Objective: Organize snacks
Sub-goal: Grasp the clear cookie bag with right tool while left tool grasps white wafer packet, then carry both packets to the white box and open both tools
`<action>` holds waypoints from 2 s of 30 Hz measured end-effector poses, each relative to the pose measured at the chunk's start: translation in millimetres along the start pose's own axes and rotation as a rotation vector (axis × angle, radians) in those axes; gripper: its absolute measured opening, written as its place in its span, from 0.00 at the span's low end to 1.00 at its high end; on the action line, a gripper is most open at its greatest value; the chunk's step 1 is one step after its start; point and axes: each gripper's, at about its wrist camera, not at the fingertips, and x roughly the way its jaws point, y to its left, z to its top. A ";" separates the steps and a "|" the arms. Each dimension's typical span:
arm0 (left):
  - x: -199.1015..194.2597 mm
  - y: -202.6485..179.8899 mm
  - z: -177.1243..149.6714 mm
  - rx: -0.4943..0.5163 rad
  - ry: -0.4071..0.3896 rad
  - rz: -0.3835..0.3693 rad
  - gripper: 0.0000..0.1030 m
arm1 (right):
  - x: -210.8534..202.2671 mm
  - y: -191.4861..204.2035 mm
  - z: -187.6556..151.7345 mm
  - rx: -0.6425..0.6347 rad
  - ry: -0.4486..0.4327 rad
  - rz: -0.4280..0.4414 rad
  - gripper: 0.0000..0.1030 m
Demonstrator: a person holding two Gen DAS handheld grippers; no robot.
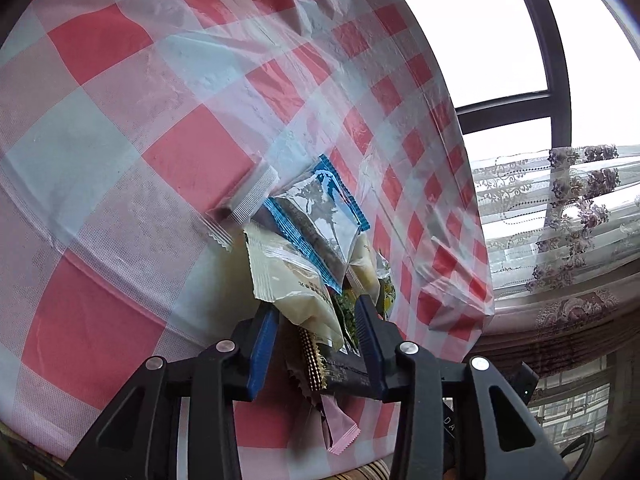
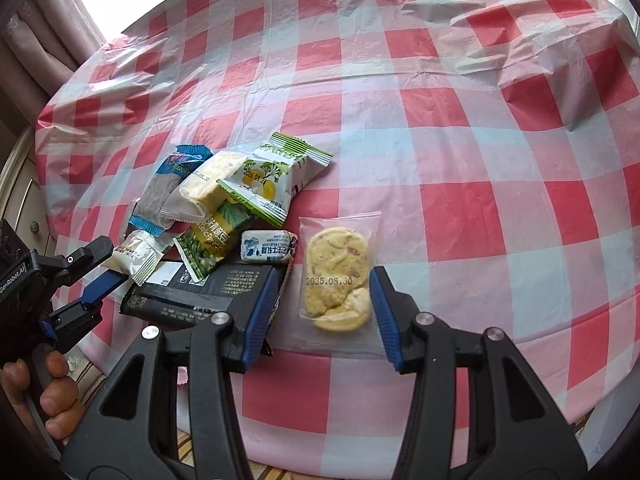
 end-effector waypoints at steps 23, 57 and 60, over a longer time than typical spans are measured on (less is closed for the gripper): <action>-2.2 -11.4 -5.8 0.097 -0.037 0.022 0.14 | 10.0 -7.9 -3.1 -0.022 0.003 -0.071 0.38; 55.8 -154.2 -131.7 0.525 0.181 0.002 0.14 | -103.4 -120.0 -88.1 0.153 -0.116 -0.128 0.38; 69.1 -169.2 -153.4 0.576 0.239 -0.005 0.14 | -112.4 -138.1 -100.7 0.185 -0.115 -0.155 0.38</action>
